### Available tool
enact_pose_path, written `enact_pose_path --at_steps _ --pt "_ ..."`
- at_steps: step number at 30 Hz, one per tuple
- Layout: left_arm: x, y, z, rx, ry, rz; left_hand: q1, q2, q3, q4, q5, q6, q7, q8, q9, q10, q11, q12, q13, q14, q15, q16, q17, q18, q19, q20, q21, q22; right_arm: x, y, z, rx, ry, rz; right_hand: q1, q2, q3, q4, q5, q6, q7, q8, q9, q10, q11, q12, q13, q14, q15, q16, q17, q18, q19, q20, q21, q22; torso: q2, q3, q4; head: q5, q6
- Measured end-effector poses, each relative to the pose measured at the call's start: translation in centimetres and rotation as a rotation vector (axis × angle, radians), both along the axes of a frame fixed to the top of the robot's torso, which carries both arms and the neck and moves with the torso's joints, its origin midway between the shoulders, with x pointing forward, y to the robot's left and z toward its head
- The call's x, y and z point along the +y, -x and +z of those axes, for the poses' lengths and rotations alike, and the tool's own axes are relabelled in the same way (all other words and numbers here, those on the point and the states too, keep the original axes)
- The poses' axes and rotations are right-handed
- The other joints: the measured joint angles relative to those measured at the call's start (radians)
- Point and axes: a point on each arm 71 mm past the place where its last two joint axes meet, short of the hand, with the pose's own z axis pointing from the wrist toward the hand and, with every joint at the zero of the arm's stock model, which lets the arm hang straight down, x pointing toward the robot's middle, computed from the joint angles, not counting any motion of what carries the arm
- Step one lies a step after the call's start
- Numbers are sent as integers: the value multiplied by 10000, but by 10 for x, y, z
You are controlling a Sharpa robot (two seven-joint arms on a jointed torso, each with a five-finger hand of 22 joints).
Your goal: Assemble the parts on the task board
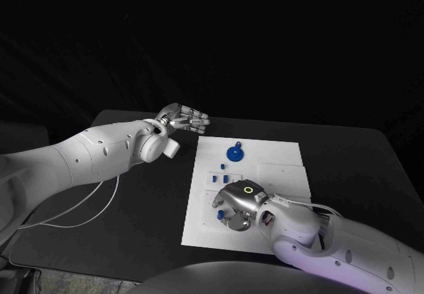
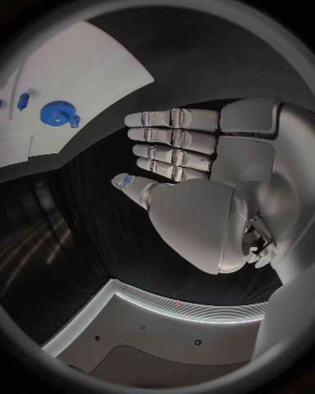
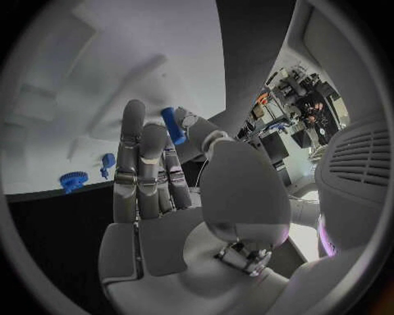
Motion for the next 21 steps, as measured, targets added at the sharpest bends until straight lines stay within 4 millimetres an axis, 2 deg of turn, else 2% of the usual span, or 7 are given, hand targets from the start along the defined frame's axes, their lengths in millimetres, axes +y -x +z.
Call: enact_pose_path --at_steps 9,13,15,16,18,19,21 --pt "2 0 0 31 -21 28 0 0 0 0 -71 0 0 0 0 0 0 0 0 0 0 0 0 0 0 0 0 -11 -6 1 8 -267 -545 -238 272 -276 -1323 727 -80 -638 -321 0 1 -464 93 48 1 -76 76 148 34 7 143 143 -527 -574 0 -1 13 -70 51" --pt "4 0 0 40 -30 43 0 0 0 0 -71 0 0 0 0 0 0 0 0 0 0 0 0 0 0 0 0 -10 -17 -5 20 -369 -971 -633 296 -300 -1843 1246 -429 -740 -323 0 1 -238 21 91 1 -79 79 172 38 7 143 143 -734 -984 -3 -3 17 -177 114" --pt "4 0 0 41 -32 47 0 0 0 0 -71 0 0 0 0 0 0 0 0 0 0 0 0 -1 0 0 0 -10 -23 -10 26 -369 -1133 -833 215 -173 -1955 1358 -465 -761 -283 0 1 71 -69 95 2 -55 54 171 38 7 148 139 -734 -1070 -5 -7 18 -216 140" --pt "4 1 0 44 -35 54 0 0 0 0 -70 0 0 0 0 0 0 0 0 0 0 0 0 0 0 0 0 -10 -32 -18 34 -346 -1393 -1163 93 76 -1916 1470 -514 -657 -101 0 1 589 -208 186 2 47 -13 171 38 5 195 84 -710 -1131 -7 -8 18 -268 168" --pt "5 1 0 45 -40 67 0 0 0 0 -71 0 0 0 0 0 0 0 0 0 0 0 0 0 0 0 0 -10 -43 -26 42 -270 -1661 -1547 -2 236 -1645 1581 -640 -502 57 0 1 1117 -298 194 2 101 -65 171 36 -43 180 -7 -647 -1177 -9 -7 17 -334 199" --pt "6 1 0 45 -45 79 0 0 0 0 -70 0 0 0 0 0 -1 0 0 0 0 0 0 0 0 0 0 -10 -50 -31 46 -182 -1824 -1796 -70 303 -1406 1638 -624 -330 115 0 3 1486 -368 163 7 88 -79 171 24 -166 178 -43 -635 -1216 -12 -9 13 -373 223" --pt "9 1 0 34 -55 114 0 0 0 0 -70 0 0 0 0 0 0 0 0 0 0 0 0 0 0 0 0 -10 -68 -43 54 111 -2212 -2399 -207 366 -1046 1713 -492 -8 72 0 18 2372 -619 193 45 70 -256 85 -18 -264 168 -174 -635 -1289 -19 -12 7 -434 249"
